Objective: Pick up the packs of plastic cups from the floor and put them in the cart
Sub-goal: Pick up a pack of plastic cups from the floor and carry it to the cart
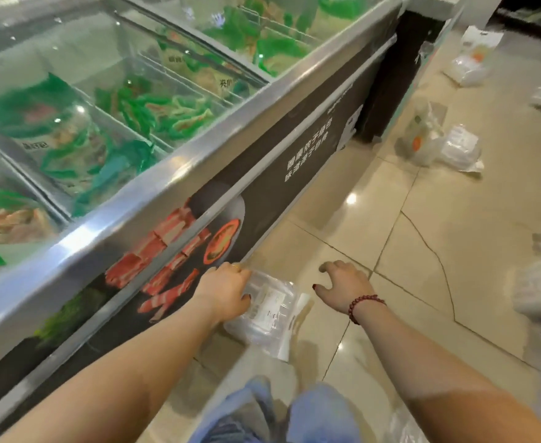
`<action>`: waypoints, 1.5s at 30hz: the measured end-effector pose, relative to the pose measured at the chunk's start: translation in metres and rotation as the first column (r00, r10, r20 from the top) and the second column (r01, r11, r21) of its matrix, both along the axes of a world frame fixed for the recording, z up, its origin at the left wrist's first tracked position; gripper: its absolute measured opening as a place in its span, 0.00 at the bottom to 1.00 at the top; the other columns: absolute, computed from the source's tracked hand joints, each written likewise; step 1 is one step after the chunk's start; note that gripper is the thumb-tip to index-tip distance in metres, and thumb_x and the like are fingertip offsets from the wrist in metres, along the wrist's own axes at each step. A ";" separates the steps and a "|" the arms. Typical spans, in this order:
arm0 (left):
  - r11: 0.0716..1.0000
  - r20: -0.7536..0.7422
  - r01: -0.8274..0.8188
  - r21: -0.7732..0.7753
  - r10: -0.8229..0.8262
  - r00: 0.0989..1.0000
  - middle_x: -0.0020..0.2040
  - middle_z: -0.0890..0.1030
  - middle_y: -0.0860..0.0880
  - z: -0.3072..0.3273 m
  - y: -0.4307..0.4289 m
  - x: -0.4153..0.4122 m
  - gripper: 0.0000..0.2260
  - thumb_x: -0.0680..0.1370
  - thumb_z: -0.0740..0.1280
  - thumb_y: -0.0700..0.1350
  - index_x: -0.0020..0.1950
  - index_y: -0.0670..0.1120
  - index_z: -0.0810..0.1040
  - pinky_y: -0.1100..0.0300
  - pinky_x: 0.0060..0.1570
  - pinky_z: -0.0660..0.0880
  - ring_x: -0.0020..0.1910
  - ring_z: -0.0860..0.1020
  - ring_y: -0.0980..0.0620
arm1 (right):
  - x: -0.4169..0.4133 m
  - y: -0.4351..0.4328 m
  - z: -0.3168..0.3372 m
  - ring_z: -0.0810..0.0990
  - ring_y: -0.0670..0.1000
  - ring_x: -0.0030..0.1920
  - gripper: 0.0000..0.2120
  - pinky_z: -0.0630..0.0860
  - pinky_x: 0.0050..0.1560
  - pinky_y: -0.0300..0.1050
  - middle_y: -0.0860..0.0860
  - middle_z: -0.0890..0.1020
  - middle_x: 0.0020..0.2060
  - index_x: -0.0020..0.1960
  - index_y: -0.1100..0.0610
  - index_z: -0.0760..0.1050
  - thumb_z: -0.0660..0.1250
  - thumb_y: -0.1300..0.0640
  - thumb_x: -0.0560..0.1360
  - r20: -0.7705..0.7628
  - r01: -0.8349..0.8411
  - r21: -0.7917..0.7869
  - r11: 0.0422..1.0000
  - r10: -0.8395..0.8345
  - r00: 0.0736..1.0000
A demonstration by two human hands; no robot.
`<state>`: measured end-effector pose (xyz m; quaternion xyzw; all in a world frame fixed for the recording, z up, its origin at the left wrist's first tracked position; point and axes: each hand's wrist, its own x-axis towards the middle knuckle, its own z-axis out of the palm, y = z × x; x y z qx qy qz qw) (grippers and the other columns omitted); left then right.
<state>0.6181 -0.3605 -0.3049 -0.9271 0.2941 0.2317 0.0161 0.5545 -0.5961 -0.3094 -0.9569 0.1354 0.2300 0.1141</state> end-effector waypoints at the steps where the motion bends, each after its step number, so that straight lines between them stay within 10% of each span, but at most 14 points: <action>1: 0.999 -0.012 -0.044 -0.003 0.044 0.999 0.62 0.75 0.47 -0.002 -0.003 0.008 0.18 0.77 0.61 0.51 0.65 0.46 0.71 0.52 0.59 0.69 0.63 0.72 0.46 | 0.017 -0.005 -0.002 0.69 0.54 0.69 0.24 0.66 0.66 0.48 0.51 0.72 0.68 0.72 0.52 0.67 0.61 0.45 0.78 -0.011 -0.040 0.007 0.999 0.041 0.999; 7: 0.941 -0.056 -0.339 -0.009 0.338 0.939 0.64 0.74 0.48 -0.021 -0.024 0.039 0.22 0.77 0.61 0.54 0.71 0.50 0.68 0.52 0.61 0.70 0.65 0.71 0.46 | 0.116 -0.034 -0.023 0.69 0.53 0.69 0.24 0.66 0.68 0.47 0.52 0.73 0.67 0.71 0.52 0.68 0.62 0.45 0.78 -0.041 -0.281 0.106 0.954 0.287 0.957; 11: 0.744 -0.140 -0.667 -0.045 0.656 0.742 0.65 0.73 0.48 -0.040 -0.047 0.042 0.22 0.78 0.61 0.56 0.70 0.50 0.68 0.52 0.61 0.71 0.66 0.70 0.46 | 0.170 -0.058 -0.044 0.68 0.52 0.70 0.23 0.64 0.69 0.47 0.51 0.71 0.69 0.71 0.52 0.68 0.63 0.46 0.78 -0.074 -0.451 0.194 0.871 0.471 0.879; 15: 0.194 -0.311 -0.950 -0.245 0.912 0.267 0.61 0.78 0.45 -0.060 -0.072 0.028 0.36 0.66 0.57 0.68 0.65 0.46 0.75 0.52 0.60 0.72 0.63 0.75 0.44 | 0.208 -0.080 -0.069 0.70 0.53 0.68 0.21 0.67 0.68 0.45 0.51 0.73 0.68 0.68 0.54 0.72 0.67 0.50 0.77 -0.118 -0.434 0.411 0.802 0.519 0.847; 19: -0.395 -0.563 -0.881 -0.261 0.804 -0.194 0.60 0.76 0.48 -0.088 -0.102 0.004 0.18 0.78 0.69 0.50 0.65 0.44 0.75 0.61 0.54 0.68 0.58 0.74 0.50 | 0.225 -0.095 -0.103 0.72 0.53 0.67 0.19 0.67 0.64 0.41 0.53 0.75 0.65 0.66 0.57 0.74 0.69 0.54 0.77 -0.173 -0.369 0.515 0.774 0.515 0.840; 24: -0.660 -0.642 -0.739 -0.139 0.628 -0.440 0.64 0.75 0.46 -0.160 -0.126 -0.022 0.20 0.78 0.68 0.52 0.67 0.45 0.73 0.59 0.59 0.68 0.58 0.73 0.50 | 0.235 -0.102 -0.172 0.72 0.50 0.65 0.19 0.66 0.61 0.39 0.53 0.75 0.66 0.67 0.56 0.73 0.68 0.52 0.78 -0.298 -0.212 0.563 0.799 0.435 0.850; 37: -0.808 -0.656 -0.589 -0.006 0.448 -0.607 0.73 0.68 0.46 -0.422 -0.150 -0.053 0.30 0.76 0.69 0.56 0.74 0.46 0.66 0.56 0.64 0.64 0.71 0.68 0.46 | 0.228 -0.088 -0.432 0.72 0.48 0.56 0.20 0.65 0.57 0.40 0.53 0.75 0.64 0.68 0.58 0.72 0.67 0.52 0.78 -0.392 0.017 0.591 0.806 0.269 0.880; 45: -0.829 -0.659 -0.558 -0.045 0.444 -0.606 0.77 0.62 0.47 -0.568 -0.132 -0.043 0.37 0.74 0.71 0.58 0.78 0.49 0.59 0.51 0.69 0.63 0.74 0.64 0.46 | 0.233 -0.069 -0.568 0.69 0.55 0.70 0.32 0.66 0.64 0.46 0.53 0.67 0.73 0.74 0.53 0.64 0.70 0.45 0.75 -0.412 0.083 0.571 0.817 0.198 0.890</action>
